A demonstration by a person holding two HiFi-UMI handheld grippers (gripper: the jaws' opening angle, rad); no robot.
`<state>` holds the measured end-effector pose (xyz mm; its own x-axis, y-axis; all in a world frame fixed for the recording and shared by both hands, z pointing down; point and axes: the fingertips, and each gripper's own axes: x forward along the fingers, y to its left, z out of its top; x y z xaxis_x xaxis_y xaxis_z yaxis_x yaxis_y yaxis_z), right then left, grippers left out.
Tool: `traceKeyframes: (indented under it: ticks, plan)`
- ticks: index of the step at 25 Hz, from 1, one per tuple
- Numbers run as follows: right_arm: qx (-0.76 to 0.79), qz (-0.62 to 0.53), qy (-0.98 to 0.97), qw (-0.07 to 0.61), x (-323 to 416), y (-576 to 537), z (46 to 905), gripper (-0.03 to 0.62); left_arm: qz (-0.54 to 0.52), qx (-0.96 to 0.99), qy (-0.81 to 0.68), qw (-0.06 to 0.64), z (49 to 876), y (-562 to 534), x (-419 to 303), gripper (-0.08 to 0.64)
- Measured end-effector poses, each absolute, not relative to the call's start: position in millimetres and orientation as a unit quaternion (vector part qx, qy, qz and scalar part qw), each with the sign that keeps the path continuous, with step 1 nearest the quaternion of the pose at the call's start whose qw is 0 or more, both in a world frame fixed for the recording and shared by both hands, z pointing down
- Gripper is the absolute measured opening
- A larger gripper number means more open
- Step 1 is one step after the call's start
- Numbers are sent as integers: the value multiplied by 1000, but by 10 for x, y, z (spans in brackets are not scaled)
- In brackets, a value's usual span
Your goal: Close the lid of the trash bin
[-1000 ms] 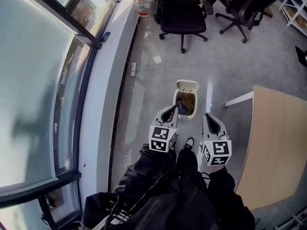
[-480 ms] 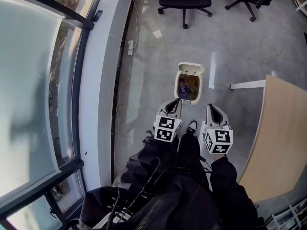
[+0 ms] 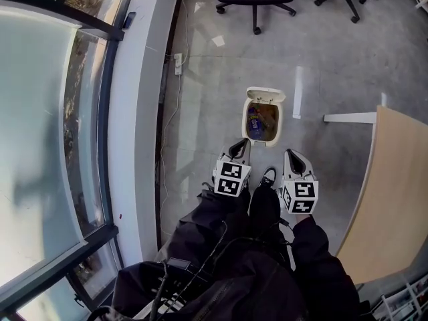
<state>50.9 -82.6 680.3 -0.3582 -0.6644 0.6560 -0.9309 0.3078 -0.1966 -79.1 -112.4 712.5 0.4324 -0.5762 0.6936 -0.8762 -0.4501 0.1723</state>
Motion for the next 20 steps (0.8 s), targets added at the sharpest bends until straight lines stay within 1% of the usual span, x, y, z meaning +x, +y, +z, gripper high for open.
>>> traceKeyframes:
  ticks: [15, 20]
  plan:
    - [515, 302, -765, 244, 756, -887, 7274, 5, 305, 816, -439, 223, 7662, -1890, -529, 0]
    - [520, 310, -758, 245, 860, -873, 7393, 5, 324, 817, -437, 191, 7827, -2231, -447, 0]
